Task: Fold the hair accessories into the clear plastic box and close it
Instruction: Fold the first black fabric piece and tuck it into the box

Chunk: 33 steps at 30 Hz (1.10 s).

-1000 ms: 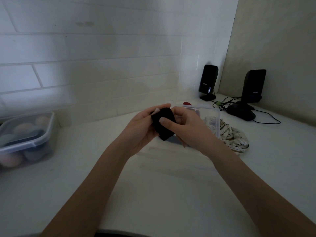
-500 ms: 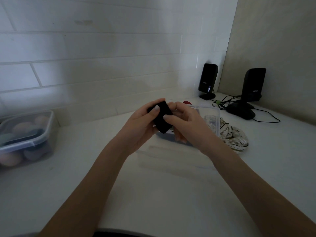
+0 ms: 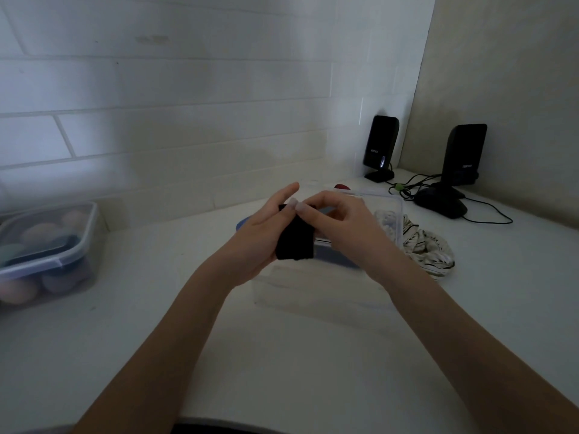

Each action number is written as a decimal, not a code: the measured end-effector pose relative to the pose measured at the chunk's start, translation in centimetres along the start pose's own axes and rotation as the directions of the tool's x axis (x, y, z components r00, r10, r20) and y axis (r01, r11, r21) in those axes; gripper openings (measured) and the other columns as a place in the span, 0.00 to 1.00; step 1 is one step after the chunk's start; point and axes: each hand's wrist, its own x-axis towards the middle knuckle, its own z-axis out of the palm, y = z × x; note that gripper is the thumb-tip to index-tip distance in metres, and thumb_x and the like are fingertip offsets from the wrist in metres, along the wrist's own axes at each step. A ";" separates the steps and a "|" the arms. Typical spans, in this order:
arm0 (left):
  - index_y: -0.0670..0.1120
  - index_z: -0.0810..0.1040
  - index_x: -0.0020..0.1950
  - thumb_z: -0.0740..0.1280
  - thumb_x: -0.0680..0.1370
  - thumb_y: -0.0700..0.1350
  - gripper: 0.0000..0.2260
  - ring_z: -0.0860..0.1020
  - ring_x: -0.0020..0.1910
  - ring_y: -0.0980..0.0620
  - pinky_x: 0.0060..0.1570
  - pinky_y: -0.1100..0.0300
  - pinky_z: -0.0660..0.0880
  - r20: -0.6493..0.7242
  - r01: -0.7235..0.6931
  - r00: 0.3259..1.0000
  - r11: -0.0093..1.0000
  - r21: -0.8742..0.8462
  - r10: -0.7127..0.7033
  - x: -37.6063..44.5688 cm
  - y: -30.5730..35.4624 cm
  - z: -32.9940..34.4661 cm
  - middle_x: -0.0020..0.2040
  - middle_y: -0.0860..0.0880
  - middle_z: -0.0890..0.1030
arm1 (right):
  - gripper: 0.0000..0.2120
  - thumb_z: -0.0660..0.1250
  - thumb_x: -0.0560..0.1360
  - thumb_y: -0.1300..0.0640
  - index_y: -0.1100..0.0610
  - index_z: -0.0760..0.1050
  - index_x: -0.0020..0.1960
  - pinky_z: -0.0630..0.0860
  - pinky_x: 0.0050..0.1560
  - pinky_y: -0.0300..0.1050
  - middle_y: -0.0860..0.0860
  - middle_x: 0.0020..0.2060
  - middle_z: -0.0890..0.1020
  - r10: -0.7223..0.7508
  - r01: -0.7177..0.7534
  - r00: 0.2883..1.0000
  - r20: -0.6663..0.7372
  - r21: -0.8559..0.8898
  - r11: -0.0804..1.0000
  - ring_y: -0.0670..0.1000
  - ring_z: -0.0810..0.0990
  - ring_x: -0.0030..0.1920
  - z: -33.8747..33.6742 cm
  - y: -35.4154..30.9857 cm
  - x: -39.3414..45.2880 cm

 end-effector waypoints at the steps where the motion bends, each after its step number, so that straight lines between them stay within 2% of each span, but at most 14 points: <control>1: 0.60 0.65 0.70 0.59 0.79 0.54 0.19 0.82 0.50 0.55 0.44 0.59 0.79 0.006 -0.003 1.000 1.000 0.012 0.003 0.0 0.0 0.1 0.59 0.53 0.79 | 0.08 0.68 0.73 0.49 0.54 0.80 0.44 0.77 0.40 0.52 0.54 0.38 0.83 0.006 -0.006 1.000 0.001 -0.003 1.000 0.61 0.78 0.37 0.0 0.1 0.0; 4: 0.57 0.63 0.72 0.63 0.74 0.61 0.27 0.80 0.57 0.50 0.52 0.53 0.79 0.034 -0.011 0.999 0.999 0.053 0.009 -0.1 0.1 0.3 0.63 0.49 0.76 | 0.09 0.66 0.75 0.51 0.57 0.79 0.47 0.80 0.42 0.48 0.59 0.41 0.83 0.023 -0.022 1.000 0.017 -0.039 0.999 0.56 0.81 0.40 0.0 0.5 0.2; 5: 0.56 0.62 0.72 0.66 0.71 0.61 0.31 0.79 0.58 0.48 0.55 0.52 0.78 0.043 -0.011 0.999 0.996 0.084 0.008 -0.1 0.2 0.3 0.64 0.48 0.75 | 0.10 0.65 0.76 0.51 0.58 0.78 0.48 0.80 0.41 0.46 0.58 0.41 0.82 0.021 -0.020 1.000 0.012 -0.046 0.999 0.52 0.81 0.39 0.0 0.5 0.2; 7: 0.53 0.62 0.72 0.72 0.69 0.50 0.34 0.79 0.59 0.48 0.56 0.53 0.77 0.091 -0.033 0.996 0.990 0.136 0.021 -0.1 0.1 0.3 0.64 0.46 0.75 | 0.12 0.63 0.77 0.51 0.60 0.76 0.49 0.79 0.42 0.45 0.56 0.41 0.81 0.031 -0.032 0.999 -0.037 -0.019 0.999 0.50 0.80 0.42 0.0 0.6 0.3; 9: 0.47 0.66 0.69 0.73 0.69 0.41 0.30 0.80 0.57 0.47 0.52 0.57 0.78 0.133 -0.032 0.991 0.996 0.082 0.020 -0.1 0.1 0.4 0.61 0.43 0.77 | 0.12 0.62 0.78 0.51 0.61 0.74 0.49 0.80 0.39 0.43 0.54 0.41 0.80 0.075 -0.071 0.994 -0.085 0.056 0.996 0.50 0.80 0.42 0.0 0.6 0.3; 11: 0.44 0.69 0.67 0.71 0.70 0.40 0.26 0.81 0.55 0.45 0.49 0.58 0.79 0.149 -0.007 0.989 1.000 -0.004 0.008 -0.2 0.3 0.5 0.60 0.41 0.78 | 0.10 0.61 0.78 0.52 0.60 0.72 0.47 0.77 0.31 0.37 0.53 0.38 0.78 0.104 -0.093 0.990 -0.094 0.119 0.989 0.47 0.78 0.37 0.0 0.6 0.3; 15: 0.42 0.69 0.67 0.67 0.73 0.32 0.23 0.82 0.53 0.40 0.48 0.55 0.79 0.183 0.002 0.983 1.000 -0.015 0.001 -0.1 0.2 0.4 0.56 0.42 0.82 | 0.08 0.64 0.77 0.55 0.59 0.70 0.44 0.74 0.32 0.35 0.52 0.35 0.76 0.086 -0.071 0.993 -0.078 0.183 0.981 0.47 0.76 0.35 0.0 0.4 0.2; 17: 0.43 0.69 0.67 0.67 0.73 0.30 0.24 0.82 0.52 0.41 0.46 0.55 0.80 0.199 0.002 0.980 1.000 0.000 -0.002 -0.2 0.3 0.4 0.55 0.43 0.81 | 0.09 0.68 0.74 0.56 0.59 0.69 0.46 0.74 0.30 0.33 0.50 0.34 0.77 0.051 -0.041 0.998 -0.041 0.224 0.974 0.43 0.79 0.34 -0.1 0.3 0.0; 20: 0.45 0.69 0.68 0.70 0.72 0.34 0.26 0.82 0.51 0.44 0.45 0.56 0.80 0.184 0.002 0.983 1.000 0.019 -0.006 -0.3 0.5 0.5 0.55 0.45 0.81 | 0.10 0.70 0.73 0.59 0.58 0.70 0.50 0.75 0.32 0.33 0.47 0.33 0.80 -0.032 0.031 0.999 0.002 0.188 0.982 0.40 0.81 0.34 -0.2 0.3 -0.3; 23: 0.47 0.69 0.68 0.72 0.71 0.47 0.27 0.82 0.53 0.46 0.47 0.56 0.80 0.149 0.022 0.989 1.000 0.021 -0.025 -0.4 0.6 0.7 0.57 0.44 0.81 | 0.09 0.70 0.72 0.61 0.57 0.71 0.50 0.77 0.32 0.35 0.49 0.34 0.80 -0.041 0.040 0.999 -0.001 0.205 0.978 0.42 0.81 0.34 -0.2 0.3 -0.3; 24: 0.48 0.69 0.68 0.70 0.71 0.49 0.27 0.82 0.53 0.46 0.48 0.55 0.80 0.142 0.021 0.990 1.000 0.020 -0.024 -0.4 0.6 0.8 0.57 0.44 0.82 | 0.09 0.70 0.73 0.61 0.57 0.72 0.49 0.77 0.31 0.35 0.51 0.34 0.81 -0.027 0.027 1.000 -0.001 0.219 0.975 0.43 0.81 0.33 -0.3 0.3 -0.2; 28: 0.51 0.65 0.72 0.69 0.71 0.44 0.29 0.82 0.53 0.43 0.51 0.48 0.79 0.141 -0.011 0.990 0.997 0.071 0.001 -0.4 0.5 0.8 0.59 0.42 0.81 | 0.04 0.68 0.75 0.60 0.54 0.73 0.47 0.75 0.28 0.36 0.48 0.31 0.82 0.043 -0.045 0.999 0.012 0.313 0.949 0.46 0.82 0.33 -0.4 0.6 0.0; 30: 0.52 0.63 0.72 0.68 0.71 0.43 0.31 0.83 0.50 0.43 0.48 0.48 0.80 0.125 -0.030 0.992 0.996 0.085 0.020 -0.3 0.5 0.9 0.57 0.41 0.81 | 0.02 0.67 0.75 0.59 0.54 0.74 0.47 0.74 0.28 0.36 0.49 0.31 0.82 0.047 -0.049 0.999 0.017 0.273 0.961 0.46 0.80 0.32 -0.4 0.7 0.1; 33: 0.54 0.62 0.72 0.68 0.70 0.43 0.32 0.84 0.38 0.46 0.37 0.54 0.80 0.141 -0.044 0.989 0.996 0.075 0.033 -0.5 0.6 1.0 0.46 0.45 0.84 | 0.05 0.66 0.76 0.54 0.56 0.77 0.46 0.75 0.30 0.36 0.48 0.32 0.81 0.062 -0.066 0.998 0.031 0.191 0.979 0.44 0.79 0.31 -0.2 0.6 0.1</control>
